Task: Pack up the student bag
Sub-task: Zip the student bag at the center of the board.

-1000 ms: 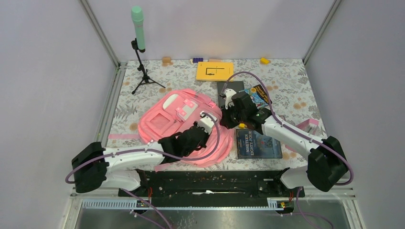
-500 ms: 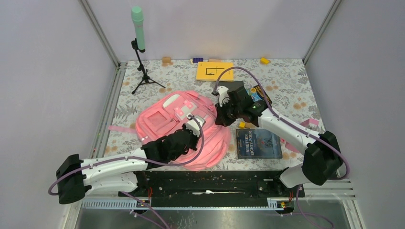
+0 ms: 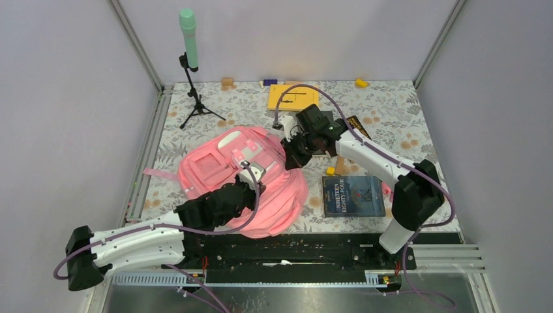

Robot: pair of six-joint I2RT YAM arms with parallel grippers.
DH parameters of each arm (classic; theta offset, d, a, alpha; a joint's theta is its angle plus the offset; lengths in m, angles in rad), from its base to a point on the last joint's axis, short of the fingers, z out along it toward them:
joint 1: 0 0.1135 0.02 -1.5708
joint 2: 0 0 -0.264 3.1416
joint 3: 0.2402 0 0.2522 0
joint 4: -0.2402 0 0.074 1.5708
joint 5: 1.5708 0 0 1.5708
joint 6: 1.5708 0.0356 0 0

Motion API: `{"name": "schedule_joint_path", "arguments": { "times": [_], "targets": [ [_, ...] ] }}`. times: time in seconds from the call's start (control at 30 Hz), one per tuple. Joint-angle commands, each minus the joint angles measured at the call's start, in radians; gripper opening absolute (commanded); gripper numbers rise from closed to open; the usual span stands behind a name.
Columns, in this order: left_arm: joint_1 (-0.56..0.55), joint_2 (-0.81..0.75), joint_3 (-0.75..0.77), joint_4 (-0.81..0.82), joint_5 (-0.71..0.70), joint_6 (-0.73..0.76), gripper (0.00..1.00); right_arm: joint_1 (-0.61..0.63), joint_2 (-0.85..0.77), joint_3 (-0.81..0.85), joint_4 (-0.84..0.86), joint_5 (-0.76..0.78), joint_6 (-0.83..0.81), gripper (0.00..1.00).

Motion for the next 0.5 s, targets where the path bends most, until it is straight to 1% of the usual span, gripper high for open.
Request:
{"name": "schedule_joint_path", "arguments": {
  "times": [0.0,0.13,0.23,0.47],
  "targets": [
    [0.004,-0.085,-0.019,-0.084,-0.017,0.000,0.00,-0.039,0.071,0.109,-0.060,0.092,-0.148,0.00],
    [0.004,-0.097,-0.020,-0.092,-0.018,-0.002,0.00,-0.039,0.140,0.170,-0.061,0.087,-0.209,0.00],
    [0.003,-0.091,-0.017,-0.098,-0.019,-0.002,0.00,-0.039,0.196,0.235,-0.092,0.063,-0.273,0.00],
    [-0.006,-0.081,-0.013,-0.086,0.029,0.015,0.00,-0.040,0.347,0.409,-0.121,0.022,-0.325,0.03]
  ]
}}
